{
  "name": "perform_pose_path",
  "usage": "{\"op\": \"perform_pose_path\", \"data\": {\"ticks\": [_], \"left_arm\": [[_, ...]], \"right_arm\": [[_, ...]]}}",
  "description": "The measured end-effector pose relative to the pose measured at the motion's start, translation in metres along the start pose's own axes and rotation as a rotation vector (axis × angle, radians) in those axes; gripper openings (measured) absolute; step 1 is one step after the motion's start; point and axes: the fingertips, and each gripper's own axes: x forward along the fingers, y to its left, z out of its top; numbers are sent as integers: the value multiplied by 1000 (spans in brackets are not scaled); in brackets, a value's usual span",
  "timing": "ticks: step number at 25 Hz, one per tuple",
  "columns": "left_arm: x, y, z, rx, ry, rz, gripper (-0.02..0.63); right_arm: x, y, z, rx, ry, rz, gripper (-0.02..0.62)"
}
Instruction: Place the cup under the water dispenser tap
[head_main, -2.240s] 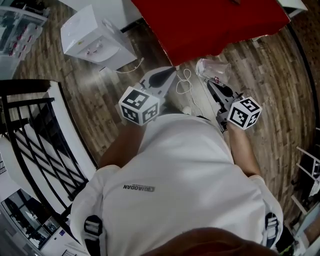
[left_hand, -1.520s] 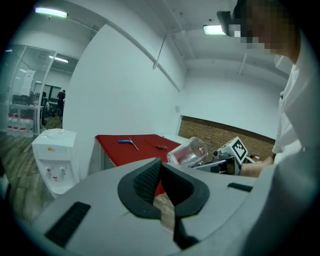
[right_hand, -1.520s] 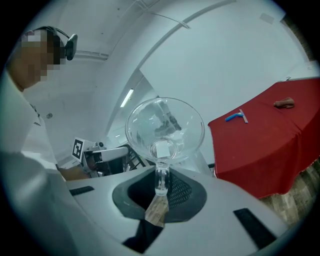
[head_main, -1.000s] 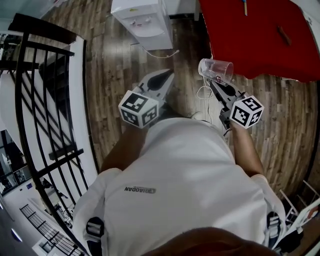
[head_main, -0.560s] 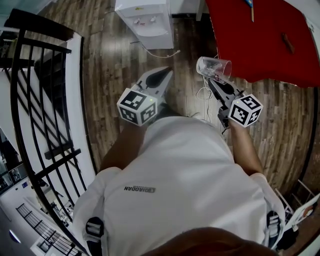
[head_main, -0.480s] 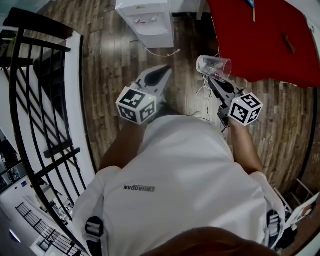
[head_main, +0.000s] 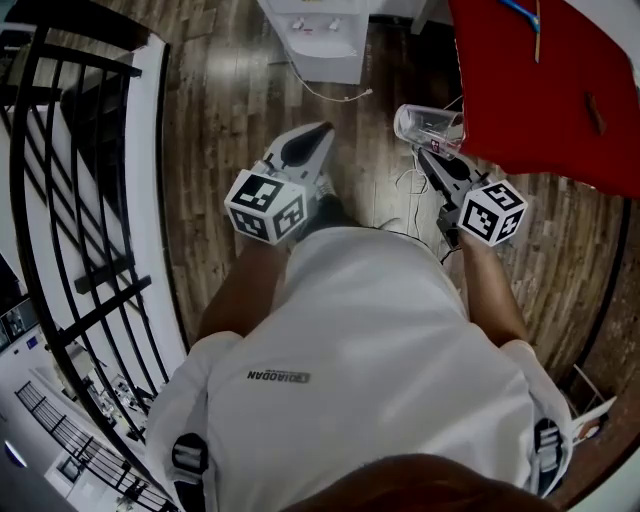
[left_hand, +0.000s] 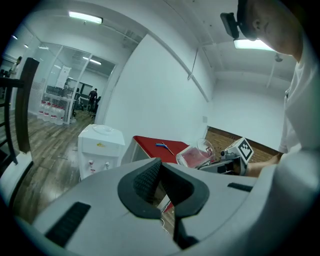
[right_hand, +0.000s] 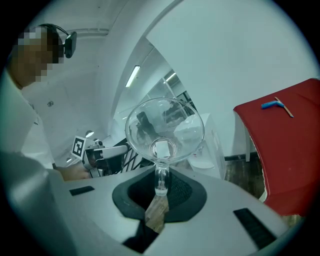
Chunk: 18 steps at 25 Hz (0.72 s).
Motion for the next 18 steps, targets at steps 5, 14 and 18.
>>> {"op": "perform_pose_path", "data": {"ticks": [5, 14, 18], "left_arm": [[-13, 31, -1, -33, -11, 42, -3], [-25, 80, 5, -58, -50, 79, -3], [-29, 103, 8, -71, -69, 89, -3]], "right_arm": [[31, 9, 8, -24, 38, 28, 38], [83, 26, 21, -74, 95, 69, 38], [105, 33, 26, -94, 113, 78, 38]]}}
